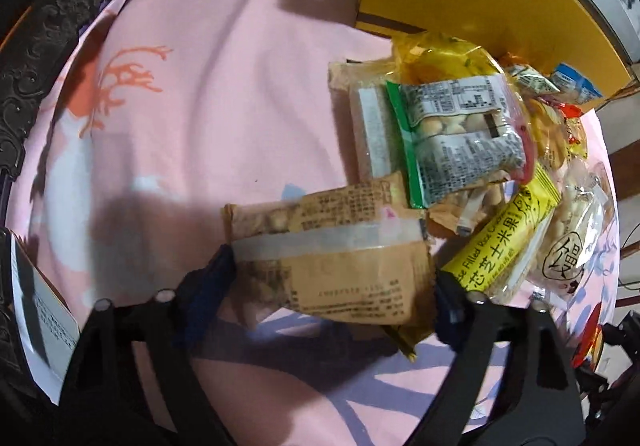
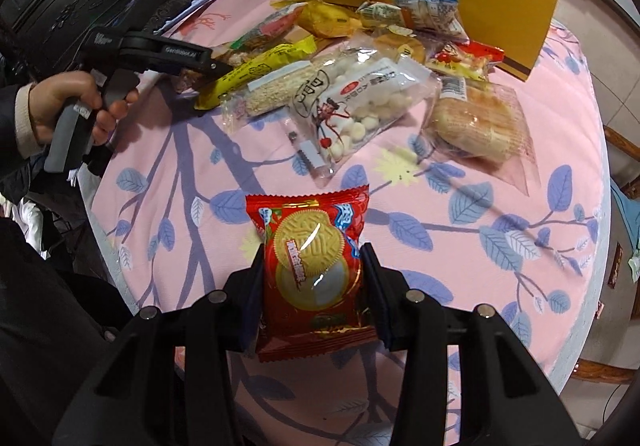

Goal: Organize snacks
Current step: 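Grasp the brown paper snack pack with the left gripper while the right holds the biscuit pack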

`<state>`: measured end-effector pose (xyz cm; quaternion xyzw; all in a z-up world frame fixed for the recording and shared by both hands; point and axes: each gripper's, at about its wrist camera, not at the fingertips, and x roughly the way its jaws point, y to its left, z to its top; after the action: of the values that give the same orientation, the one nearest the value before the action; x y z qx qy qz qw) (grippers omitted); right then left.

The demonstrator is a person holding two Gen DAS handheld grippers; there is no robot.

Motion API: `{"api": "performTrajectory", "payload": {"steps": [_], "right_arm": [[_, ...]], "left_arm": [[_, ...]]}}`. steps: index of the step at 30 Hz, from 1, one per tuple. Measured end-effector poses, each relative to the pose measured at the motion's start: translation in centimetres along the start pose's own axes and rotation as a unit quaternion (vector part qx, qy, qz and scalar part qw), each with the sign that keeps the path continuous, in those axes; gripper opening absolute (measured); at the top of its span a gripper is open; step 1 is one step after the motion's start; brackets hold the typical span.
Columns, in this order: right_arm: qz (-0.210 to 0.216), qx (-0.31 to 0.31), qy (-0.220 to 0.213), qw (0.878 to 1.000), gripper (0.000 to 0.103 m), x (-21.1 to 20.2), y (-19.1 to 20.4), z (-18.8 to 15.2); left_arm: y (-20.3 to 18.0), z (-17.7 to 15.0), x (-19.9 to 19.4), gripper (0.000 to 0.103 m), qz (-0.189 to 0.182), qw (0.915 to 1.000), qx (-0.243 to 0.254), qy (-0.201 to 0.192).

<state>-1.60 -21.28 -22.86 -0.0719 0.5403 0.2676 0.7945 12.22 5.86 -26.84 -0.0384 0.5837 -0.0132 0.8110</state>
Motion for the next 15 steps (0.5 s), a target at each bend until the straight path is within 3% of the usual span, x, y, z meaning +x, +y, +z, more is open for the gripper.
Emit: {"api": "performTrajectory", "payload": {"steps": [4, 5, 15], "right_arm": [[-0.002, 0.006, 0.006, 1.000, 0.045, 0.2, -0.3, 0.0], [-0.002, 0.005, 0.007, 1.000, 0.045, 0.3, -0.3, 0.0], [0.000, -0.003, 0.012, 1.000, 0.045, 0.8, 0.3, 0.8]], "left_arm": [[0.3, -0.5, -0.7, 0.071, -0.010, 0.9997, -0.004, -0.021], [0.3, -0.8, -1.0, 0.062, -0.011, 0.9996, -0.006, -0.026], [0.5, -2.9, -4.1, 0.059, -0.030, 0.9973, -0.002, -0.067]]}}
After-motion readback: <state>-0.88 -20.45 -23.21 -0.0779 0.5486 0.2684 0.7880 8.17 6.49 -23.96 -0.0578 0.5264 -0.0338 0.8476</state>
